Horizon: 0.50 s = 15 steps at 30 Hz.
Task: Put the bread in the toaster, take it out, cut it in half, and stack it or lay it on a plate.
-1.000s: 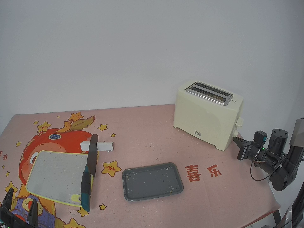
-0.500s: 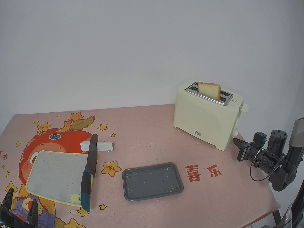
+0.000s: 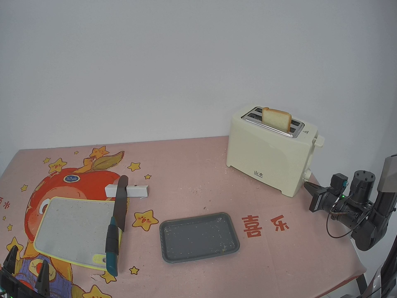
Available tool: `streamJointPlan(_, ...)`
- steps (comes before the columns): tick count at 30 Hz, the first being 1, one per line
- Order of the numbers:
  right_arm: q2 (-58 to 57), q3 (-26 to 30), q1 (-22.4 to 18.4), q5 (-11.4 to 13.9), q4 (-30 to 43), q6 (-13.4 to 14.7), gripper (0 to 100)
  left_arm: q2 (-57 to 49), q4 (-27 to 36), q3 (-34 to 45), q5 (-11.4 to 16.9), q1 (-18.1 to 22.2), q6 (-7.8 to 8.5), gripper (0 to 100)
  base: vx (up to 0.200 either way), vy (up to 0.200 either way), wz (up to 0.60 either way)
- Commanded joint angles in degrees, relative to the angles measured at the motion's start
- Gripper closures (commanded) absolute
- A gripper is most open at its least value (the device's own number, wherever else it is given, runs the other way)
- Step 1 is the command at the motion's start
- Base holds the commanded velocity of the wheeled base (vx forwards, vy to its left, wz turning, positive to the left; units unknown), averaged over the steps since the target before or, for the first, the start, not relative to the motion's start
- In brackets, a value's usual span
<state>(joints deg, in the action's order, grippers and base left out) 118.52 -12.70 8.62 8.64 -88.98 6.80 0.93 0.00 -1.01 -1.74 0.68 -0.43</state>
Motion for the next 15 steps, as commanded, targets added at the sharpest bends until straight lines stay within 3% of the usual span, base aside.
streamJointPlan(1,-1.9,0.0,0.1,0.0,-0.3,0.1,100,-0.4,0.0,1.0,0.0,0.0,-0.01,0,0.0,0.0,0.0)
streamJointPlan(15,-13.7,-0.6,-0.3,0.0,-0.2,0.2,100,-0.4,0.0,1.0,0.0,0.0,-0.01,0,0.0,0.0,0.0)
